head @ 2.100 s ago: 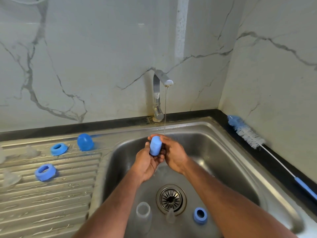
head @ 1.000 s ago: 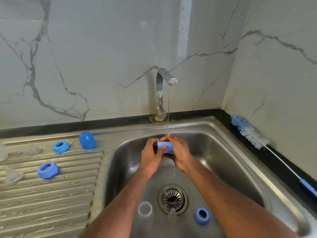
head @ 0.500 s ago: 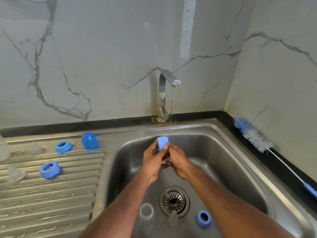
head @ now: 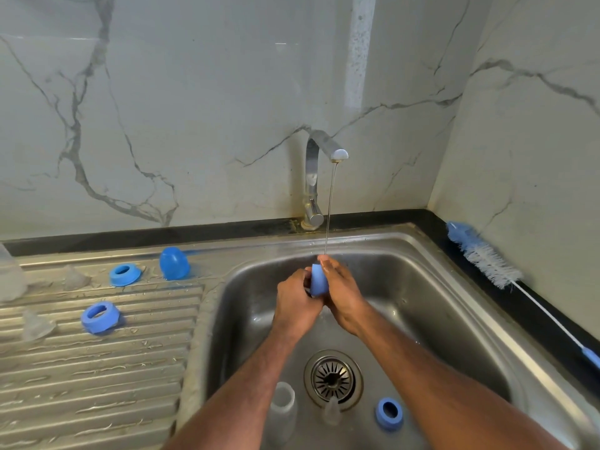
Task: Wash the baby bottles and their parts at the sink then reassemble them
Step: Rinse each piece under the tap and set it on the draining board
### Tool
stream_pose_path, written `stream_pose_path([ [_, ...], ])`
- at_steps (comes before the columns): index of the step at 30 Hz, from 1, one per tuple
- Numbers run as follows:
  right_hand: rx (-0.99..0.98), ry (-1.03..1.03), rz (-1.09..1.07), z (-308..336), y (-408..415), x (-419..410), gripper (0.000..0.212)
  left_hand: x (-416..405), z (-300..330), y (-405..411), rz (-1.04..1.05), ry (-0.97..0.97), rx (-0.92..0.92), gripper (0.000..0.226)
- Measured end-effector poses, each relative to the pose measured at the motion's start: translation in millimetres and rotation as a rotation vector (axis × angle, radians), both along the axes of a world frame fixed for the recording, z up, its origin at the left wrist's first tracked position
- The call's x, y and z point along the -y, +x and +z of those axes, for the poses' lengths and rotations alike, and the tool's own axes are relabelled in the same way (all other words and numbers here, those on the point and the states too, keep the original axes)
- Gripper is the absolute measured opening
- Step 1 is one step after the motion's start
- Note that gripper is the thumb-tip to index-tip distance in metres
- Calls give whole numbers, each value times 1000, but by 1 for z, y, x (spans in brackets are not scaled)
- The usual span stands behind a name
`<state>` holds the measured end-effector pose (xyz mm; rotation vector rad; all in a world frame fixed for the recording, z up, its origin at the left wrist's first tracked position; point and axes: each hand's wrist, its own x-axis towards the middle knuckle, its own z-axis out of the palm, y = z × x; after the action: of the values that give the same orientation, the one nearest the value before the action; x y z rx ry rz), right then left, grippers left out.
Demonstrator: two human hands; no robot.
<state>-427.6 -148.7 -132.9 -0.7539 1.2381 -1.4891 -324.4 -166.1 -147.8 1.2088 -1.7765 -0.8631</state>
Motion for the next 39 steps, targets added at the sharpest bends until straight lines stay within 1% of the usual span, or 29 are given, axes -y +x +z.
stream_pose_path([
  [1,20,13,19,0,-4,0,20,1,-1,-1,-48,62,-34,17],
  [3,58,37,59,0,-15,-1,29,3,-3,-2,-181,287,-226,5],
  [5,127,34,97,2,-23,-3,35,1,-1,-3,-265,512,-455,11],
  [7,206,-20,160,5,-28,-6,40,-1,5,-4,-327,666,-653,21],
  [9,243,-64,242,8,-32,-9,45,-1,9,-1,-405,757,-794,33],
  [11,251,-80,273,6,-34,-8,47,0,7,0,-441,767,-829,39],
  [13,208,-64,201,0,-31,-3,40,1,3,-2,-419,714,-770,35],
  [15,132,-32,66,-5,-23,3,28,2,-3,-5,-383,562,-644,28],
  [16,95,-16,12,-7,-19,5,26,3,-6,-6,-351,455,-555,24],
  [17,61,3,-37,-10,-16,8,27,6,-9,-5,-310,344,-465,23],
  [18,24,24,-79,-14,-14,10,29,8,-11,-4,-255,241,-362,27],
  [19,-12,42,-97,-16,-12,11,31,12,-15,-3,-211,182,-300,33],
  [20,-28,47,-81,-17,-10,11,34,13,-16,-2,-175,167,-290,35],
  [21,-24,41,-40,-17,-8,12,36,13,-17,-2,-143,185,-345,34],
  [23,20,4,66,-14,-8,11,34,15,-18,-1,-99,286,-471,29],
  [24,-16,-8,108,-12,-10,10,31,16,-18,1,-102,329,-486,27],
  [25,-132,-3,129,-12,-14,10,30,17,-20,2,-119,353,-475,25],
  [27,-447,26,116,-16,-23,11,33,17,-23,5,-121,359,-327,27],
  [28,-557,34,66,-17,-26,10,38,18,-25,6,-95,358,-236,32],
  [30,-680,20,-44,-19,-29,9,46,20,-27,10,-3,362,-112,42],
  [31,-728,30,-25,-20,-31,11,50,23,-28,11,55,351,-74,43],
  [32,-775,61,56,-22,-33,11,55,26,-29,13,105,335,-46,39],
  [34,-929,196,259,-29,-36,10,62,31,-31,15,165,319,-23,29],
  [35,-1017,247,287,-31,-37,9,59,32,-31,15,174,320,-22,26],
  [36,-1080,258,249,-32,-38,8,51,31,-31,15,168,336,-24,24],
  [38,-1093,192,137,-31,-36,8,38,30,-30,14,131,380,-18,21],
  [39,-1080,169,156,-30,-34,10,36,30,-30,14,108,400,-6,20],
])
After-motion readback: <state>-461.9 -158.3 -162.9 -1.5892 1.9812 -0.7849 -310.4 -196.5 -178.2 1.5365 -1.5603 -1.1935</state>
